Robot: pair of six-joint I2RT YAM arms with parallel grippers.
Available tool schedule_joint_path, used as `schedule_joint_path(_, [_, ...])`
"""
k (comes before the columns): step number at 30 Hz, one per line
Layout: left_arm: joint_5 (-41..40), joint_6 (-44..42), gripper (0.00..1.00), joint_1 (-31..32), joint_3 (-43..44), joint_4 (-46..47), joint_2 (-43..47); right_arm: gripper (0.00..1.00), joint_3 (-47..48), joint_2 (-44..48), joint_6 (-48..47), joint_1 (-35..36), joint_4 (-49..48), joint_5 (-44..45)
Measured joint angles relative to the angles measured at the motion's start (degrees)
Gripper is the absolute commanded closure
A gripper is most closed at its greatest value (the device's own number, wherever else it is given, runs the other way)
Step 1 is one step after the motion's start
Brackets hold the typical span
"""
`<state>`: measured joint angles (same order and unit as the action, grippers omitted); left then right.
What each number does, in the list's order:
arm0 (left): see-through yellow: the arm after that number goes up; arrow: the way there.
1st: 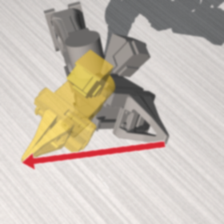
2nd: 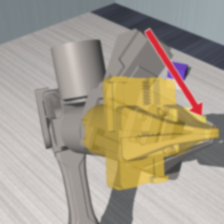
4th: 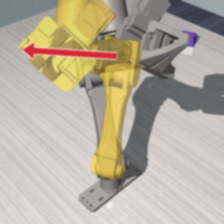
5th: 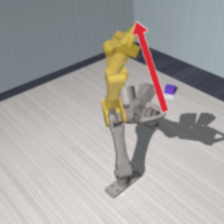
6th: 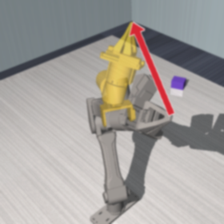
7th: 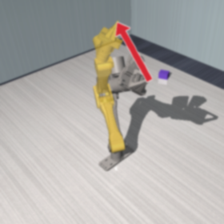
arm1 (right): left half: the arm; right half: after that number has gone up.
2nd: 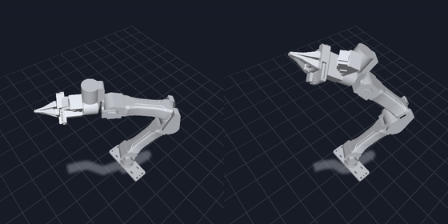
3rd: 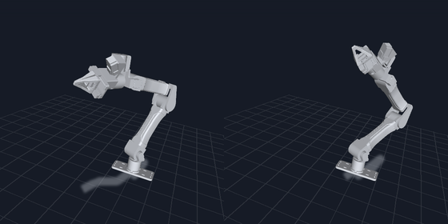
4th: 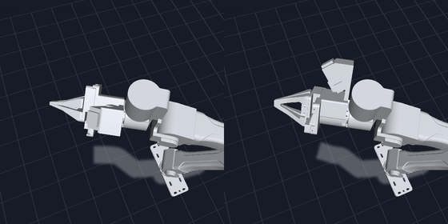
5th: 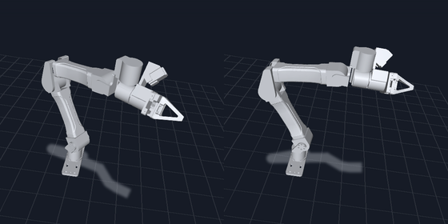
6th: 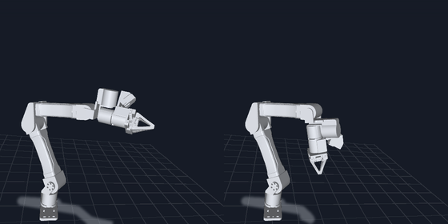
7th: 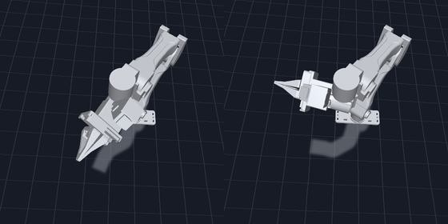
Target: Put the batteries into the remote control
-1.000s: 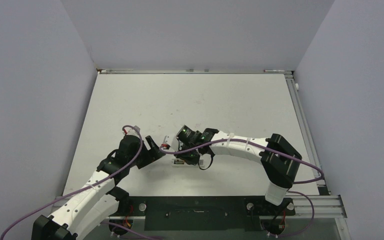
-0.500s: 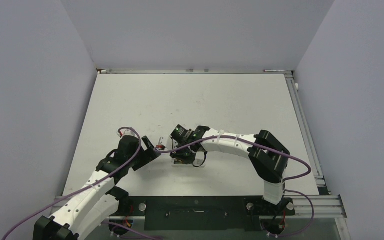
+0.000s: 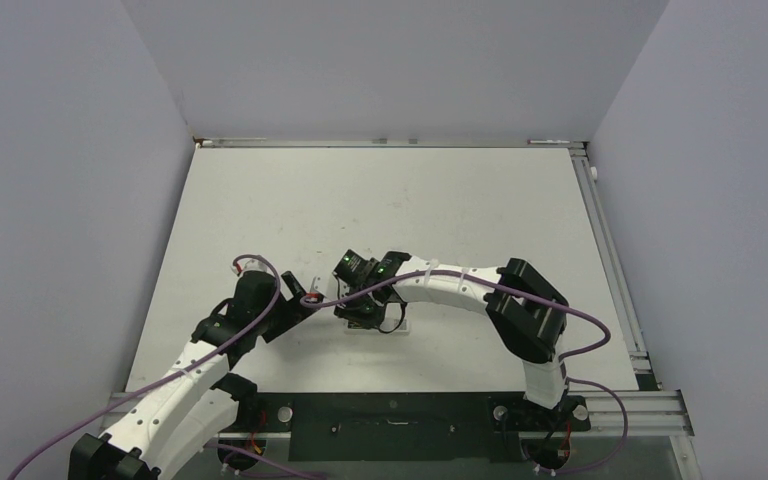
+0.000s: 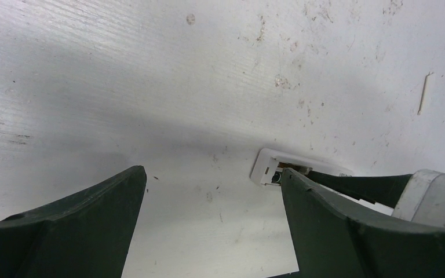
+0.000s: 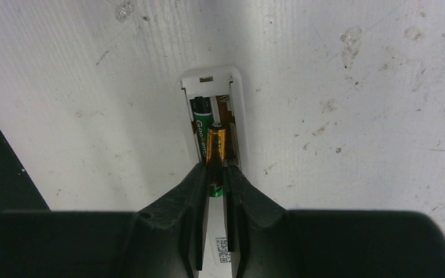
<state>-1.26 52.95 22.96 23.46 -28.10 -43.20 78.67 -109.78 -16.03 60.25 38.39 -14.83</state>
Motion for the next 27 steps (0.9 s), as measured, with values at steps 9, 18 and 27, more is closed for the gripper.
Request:
schedule_joint_path(9, [0.02,-0.02,0.14,-0.33,0.00,-0.04,0.00,0.81,0.50,-0.48,0.02,0.46,0.00,-0.48])
schedule_joint_path(18, [0.24,-0.02,0.13,-0.57,0.00,-0.22,0.00,0.77,0.85,-0.61,0.31,0.50,-0.35,0.02])
schedule_joint_path(27, [0.74,-0.02,0.12,-0.59,0.00,-0.15,-0.11,0.74,0.85,-0.59,1.97,0.57,-1.92,2.03])
